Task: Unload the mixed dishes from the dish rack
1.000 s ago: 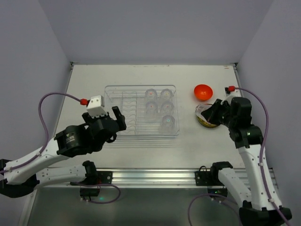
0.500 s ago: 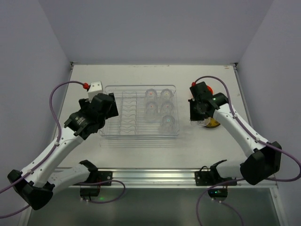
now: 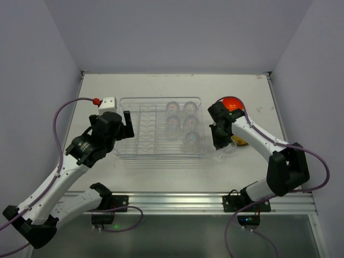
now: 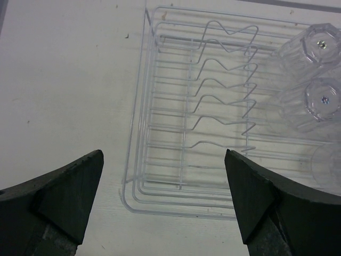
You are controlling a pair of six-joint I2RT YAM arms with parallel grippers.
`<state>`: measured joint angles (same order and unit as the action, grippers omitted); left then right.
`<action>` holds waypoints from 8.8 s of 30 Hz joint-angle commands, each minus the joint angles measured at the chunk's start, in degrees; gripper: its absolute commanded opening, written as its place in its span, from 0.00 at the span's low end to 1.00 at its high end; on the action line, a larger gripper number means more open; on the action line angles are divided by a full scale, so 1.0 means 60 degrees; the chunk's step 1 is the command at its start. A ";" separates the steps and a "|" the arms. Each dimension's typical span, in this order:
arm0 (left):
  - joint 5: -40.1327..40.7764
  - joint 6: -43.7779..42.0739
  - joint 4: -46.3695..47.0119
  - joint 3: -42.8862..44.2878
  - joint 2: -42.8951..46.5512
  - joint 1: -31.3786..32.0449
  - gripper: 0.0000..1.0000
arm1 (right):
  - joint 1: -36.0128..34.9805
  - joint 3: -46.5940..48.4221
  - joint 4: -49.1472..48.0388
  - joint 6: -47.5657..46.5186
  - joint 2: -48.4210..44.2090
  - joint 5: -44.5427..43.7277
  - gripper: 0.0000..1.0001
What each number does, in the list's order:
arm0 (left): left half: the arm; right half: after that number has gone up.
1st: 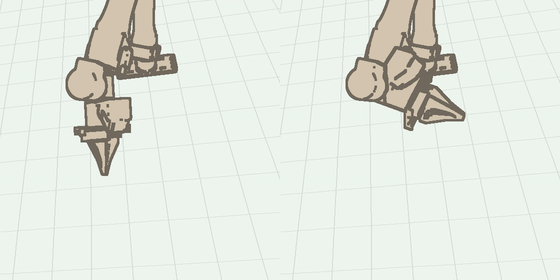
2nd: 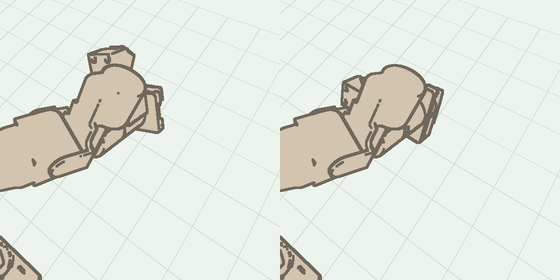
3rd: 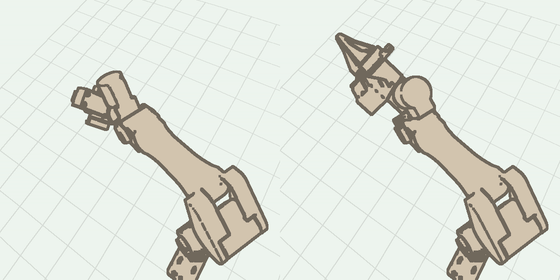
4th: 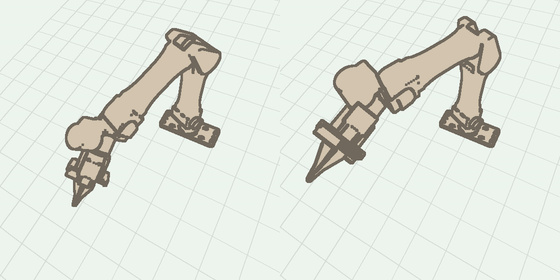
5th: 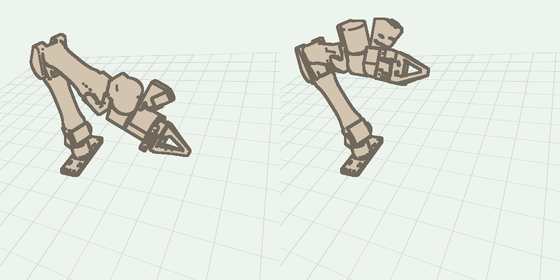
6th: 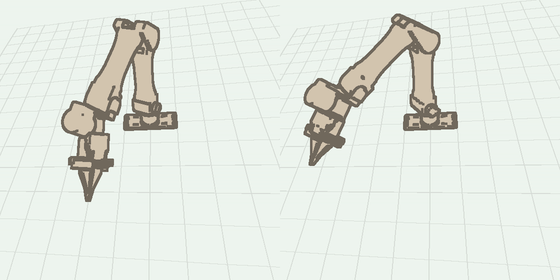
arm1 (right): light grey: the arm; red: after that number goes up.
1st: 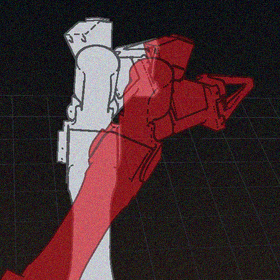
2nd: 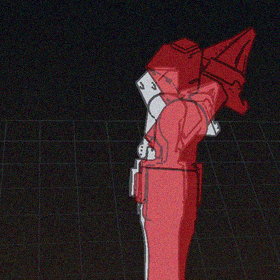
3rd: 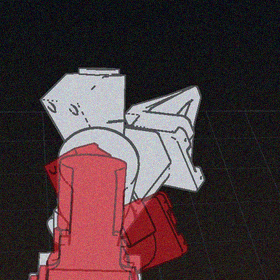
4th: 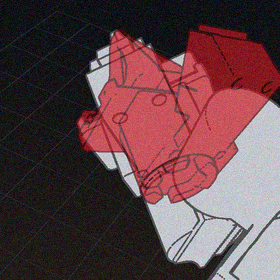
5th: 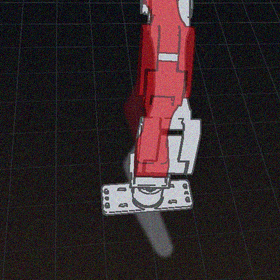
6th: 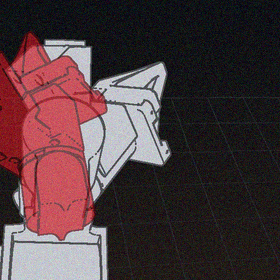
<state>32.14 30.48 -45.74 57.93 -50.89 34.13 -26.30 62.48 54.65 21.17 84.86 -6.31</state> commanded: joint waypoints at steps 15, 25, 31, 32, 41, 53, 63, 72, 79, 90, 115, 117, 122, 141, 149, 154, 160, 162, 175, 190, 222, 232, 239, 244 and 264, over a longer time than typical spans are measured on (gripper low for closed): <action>-0.1124 -0.0436 0.0475 -0.0178 0.0543 -0.0049 1.00 | -0.0084 -0.0218 -0.0599 -0.0071 -0.0241 0.0128 0.46; -0.0744 -0.1255 -0.0082 -0.0367 0.0645 -0.0063 1.00 | -0.0375 0.1102 -0.0386 0.0850 -0.2904 -0.0326 0.65; 0.0336 -0.1389 0.0736 -0.0995 0.1697 0.0025 1.00 | -0.1707 -0.0044 -0.2858 0.2154 -0.3921 -0.0462 0.99; 0.0573 -0.1374 0.1013 -0.1259 0.1845 0.0025 1.00 | -0.1898 0.0147 -0.2695 0.2344 -0.3643 -0.0951 0.99; 0.0956 -0.1213 0.1852 -0.2273 0.2623 -0.0005 1.00 | -0.2645 0.1069 -0.2256 0.3385 -0.1973 -0.2635 0.99; 0.0722 -0.1095 0.1881 -0.2492 0.2404 -0.0005 1.00 | -0.2881 0.1934 -0.2064 0.3064 0.0065 -0.2113 0.95; 0.0839 -0.0920 0.1822 -0.2536 0.2595 -0.0005 1.00 | -0.2970 0.1540 -0.2179 0.3327 0.0314 -0.2303 0.93; 0.0545 -0.0906 0.1910 -0.2595 0.2769 -0.0019 1.00 | -0.2999 0.1189 -0.2414 0.3884 0.0827 -0.2742 0.91; 0.0547 -0.1008 0.2056 -0.2741 0.3370 -0.0019 1.00 | -0.3101 0.1188 -0.2620 0.4074 0.1105 -0.2830 0.84; 0.0766 -0.0861 0.1910 -0.2712 0.3355 -0.0019 1.00 | -0.3277 0.1965 -0.1902 0.4411 0.1999 -0.3241 0.63; -0.9155 0.1170 0.8032 -0.3396 0.3738 -0.0019 1.00 | -0.4024 0.0386 -0.6088 0.2961 -0.5184 0.0886 0.00; -1.1518 0.3393 1.2354 -0.4744 0.3328 0.0039 1.00 | -0.4024 0.0164 -0.6676 0.2990 -0.6009 0.1737 0.00; -1.1117 0.4534 1.5577 -0.4765 0.1454 0.2563 1.00 | -0.4039 -0.0334 -0.7144 0.2773 -0.7607 0.2368 0.00; -0.9077 0.2860 1.4772 -0.3284 0.0059 0.4463 0.99 | -0.4024 -0.1096 -0.7131 0.1936 -0.9133 0.2340 0.00; -0.9501 0.2684 1.5708 -0.3254 -0.0013 0.4843 0.83 | -0.4039 -0.1404 -0.7758 0.2038 -0.8637 0.2837 0.00; -0.9502 0.2377 1.6016 -0.3210 -0.0336 0.5210 0.26 | -0.4039 -0.1770 -0.9033 0.2097 -0.8182 0.4770 0.00; -0.8787 0.1779 1.4907 -0.3503 0.0321 0.5210 0.00 | -0.4024 -0.2385 -0.9256 0.2068 -0.8591 0.3983 0.16; -0.7777 0.1426 1.3618 -0.3664 0.0949 0.5210 0.00 | -0.4024 -0.2589 -0.9138 0.1980 -0.8868 0.3485 0.81; -0.1514 -0.1223 0.0416 0.3184 -0.2017 -0.0520 0.00 | -0.3937 -0.2415 -0.4789 0.0574 -0.8857 -0.4221 0.99; -0.4021 -0.2956 -0.3217 0.8054 -0.9621 -0.6038 0.00 | -0.1900 -0.2077 -0.4596 0.0339 -0.6540 -0.0151 0.99; -0.4715 -0.2693 -0.2603 0.8393 -0.8763 -0.6640 1.00 | -0.1900 -0.2693 -0.5342 0.0484 -0.6673 0.0408 0.99; -0.5105 -0.1695 0.2417 0.0590 0.0017 -0.6582 1.00 | -0.2629 -0.1162 -0.5860 0.1569 -0.3644 -0.0670 0.99; -0.5651 -0.1565 0.2862 -0.2285 0.2870 -0.6333 1.00 | -0.3540 0.1288 -0.4981 0.2403 -0.0290 -0.2576 0.99; -0.5357 -0.1447 0.3184 -0.2961 0.4393 -0.6187 1.00 | -0.3731 0.3440 -0.3339 0.2288 0.1777 -0.3475 0.99; -0.5152 -0.1301 0.3316 -0.3254 0.4703 -0.5205 1.00 | -0.3600 0.6198 -0.2210 0.1321 0.4548 -0.3109 0.89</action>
<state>0.89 22.00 -28.29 38.54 -23.05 2.37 -48.47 96.88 40.10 29.74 111.42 -24.08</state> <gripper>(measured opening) 0.996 0.897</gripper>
